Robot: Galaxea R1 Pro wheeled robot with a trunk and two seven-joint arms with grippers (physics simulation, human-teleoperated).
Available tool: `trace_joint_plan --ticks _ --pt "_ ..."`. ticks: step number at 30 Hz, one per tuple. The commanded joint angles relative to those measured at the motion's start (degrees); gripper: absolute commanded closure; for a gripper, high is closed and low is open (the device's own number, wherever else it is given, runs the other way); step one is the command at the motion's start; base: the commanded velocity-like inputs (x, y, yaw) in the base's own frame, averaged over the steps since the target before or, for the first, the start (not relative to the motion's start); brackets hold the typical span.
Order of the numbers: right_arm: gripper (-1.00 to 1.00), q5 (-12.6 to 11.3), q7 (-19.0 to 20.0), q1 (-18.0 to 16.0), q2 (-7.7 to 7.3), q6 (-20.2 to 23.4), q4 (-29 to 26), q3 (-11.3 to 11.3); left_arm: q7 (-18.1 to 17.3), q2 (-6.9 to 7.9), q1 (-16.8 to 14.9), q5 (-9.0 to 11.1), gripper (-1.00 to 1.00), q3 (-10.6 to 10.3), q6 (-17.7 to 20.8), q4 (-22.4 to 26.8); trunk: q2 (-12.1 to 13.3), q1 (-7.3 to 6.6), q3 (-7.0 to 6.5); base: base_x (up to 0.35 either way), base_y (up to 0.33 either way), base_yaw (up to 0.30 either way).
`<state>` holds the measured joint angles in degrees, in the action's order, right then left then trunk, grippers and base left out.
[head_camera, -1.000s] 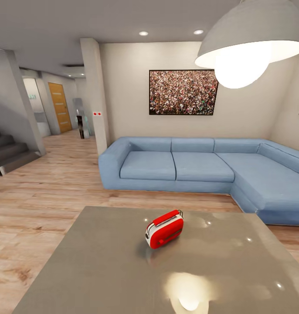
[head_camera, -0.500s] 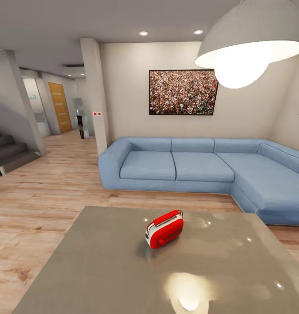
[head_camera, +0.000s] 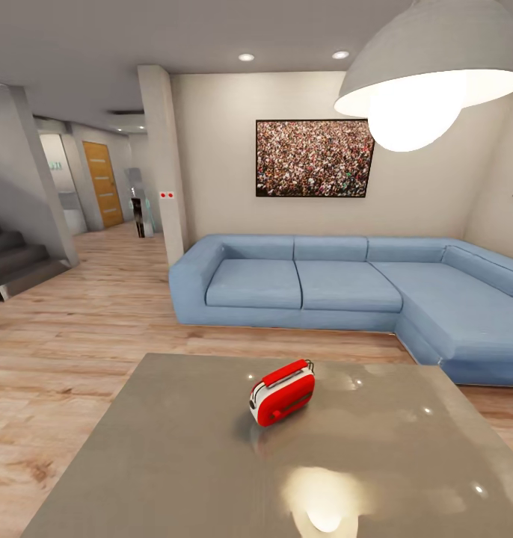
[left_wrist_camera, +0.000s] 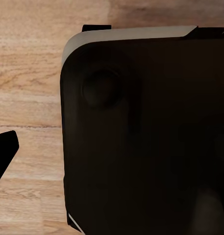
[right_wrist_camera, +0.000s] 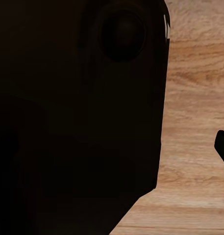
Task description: Turn on the radio receiver that's on the table in the living room.
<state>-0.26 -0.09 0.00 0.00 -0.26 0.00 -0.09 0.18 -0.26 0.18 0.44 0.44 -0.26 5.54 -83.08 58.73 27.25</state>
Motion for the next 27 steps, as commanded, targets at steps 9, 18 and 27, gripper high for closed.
trace_joint_plan --ticks 9,18,27 --pt "-1.0 0.0 0.0 0.0 0.0 0.0 0.0 0.0 0.0 0.0 0.0 0.0 -1.0 0.0 0.0 0.0 0.0 0.0 0.0 0.0 0.0 0.0" --pt "-1.0 0.0 0.0 0.0 -0.02 0.0 0.0 0.0 0.0 0.0 0.0 0.0 -1.0 0.0 0.0 0.0 0.0 0.0 0.0 0.0 0.0 0.0" --pt "-1.0 0.0 0.0 0.0 -0.02 0.0 0.0 0.0 0.0 0.0 0.0 0.0 -1.0 0.0 0.0 0.0 0.0 0.0 0.0 0.0 0.0 0.0"
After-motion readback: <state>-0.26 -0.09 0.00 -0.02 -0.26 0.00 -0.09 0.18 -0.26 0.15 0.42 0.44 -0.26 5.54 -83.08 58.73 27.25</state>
